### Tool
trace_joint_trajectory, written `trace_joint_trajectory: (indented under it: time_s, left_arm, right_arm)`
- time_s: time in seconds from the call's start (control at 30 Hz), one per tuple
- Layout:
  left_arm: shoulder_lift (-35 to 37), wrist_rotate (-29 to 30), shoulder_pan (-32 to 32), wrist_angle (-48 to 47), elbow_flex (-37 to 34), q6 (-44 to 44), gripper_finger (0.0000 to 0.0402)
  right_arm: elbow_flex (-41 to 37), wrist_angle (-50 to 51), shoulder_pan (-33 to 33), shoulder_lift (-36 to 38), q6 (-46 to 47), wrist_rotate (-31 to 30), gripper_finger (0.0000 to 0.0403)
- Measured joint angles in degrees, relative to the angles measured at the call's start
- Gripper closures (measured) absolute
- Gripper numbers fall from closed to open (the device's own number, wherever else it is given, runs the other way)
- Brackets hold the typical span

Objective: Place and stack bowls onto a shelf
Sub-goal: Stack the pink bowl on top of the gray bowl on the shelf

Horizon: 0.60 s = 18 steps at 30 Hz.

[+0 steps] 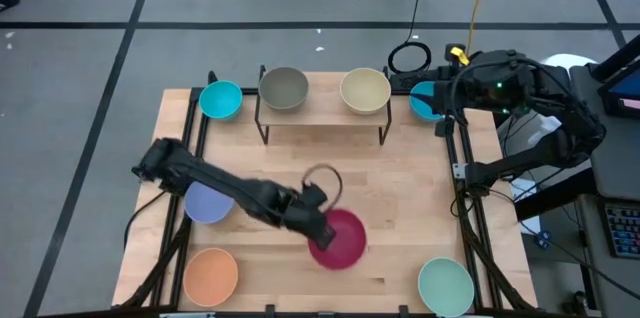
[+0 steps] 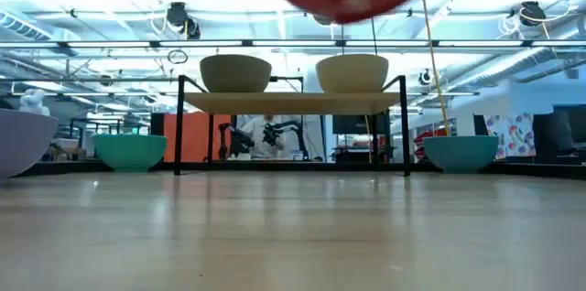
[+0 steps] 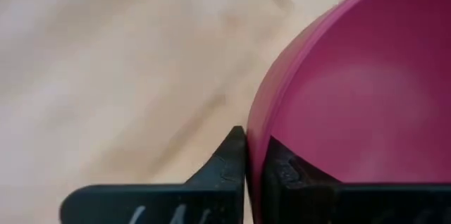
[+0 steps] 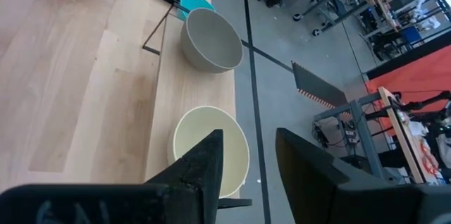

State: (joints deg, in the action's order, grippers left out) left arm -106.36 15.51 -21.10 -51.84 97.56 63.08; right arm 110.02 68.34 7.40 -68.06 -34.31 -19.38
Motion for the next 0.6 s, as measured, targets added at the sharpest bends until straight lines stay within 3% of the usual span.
trace_joint_trajectory:
  time_s: [0.4, 0.6]
  left_arm:
    - [7.6, 7.7, 9.3, -33.6, 20.2, -9.4, 0.0393]
    - [11.4, 8.5, 16.7, -38.1, 22.8, -19.5, 0.0393]
  right_arm:
    - [0.0, -0.4, 0.0, 0.1, -0.9, 0.0, 0.0277]
    - [0.0, -0.4, 0.0, 0.0, 1.5, 0.0, 0.0277]
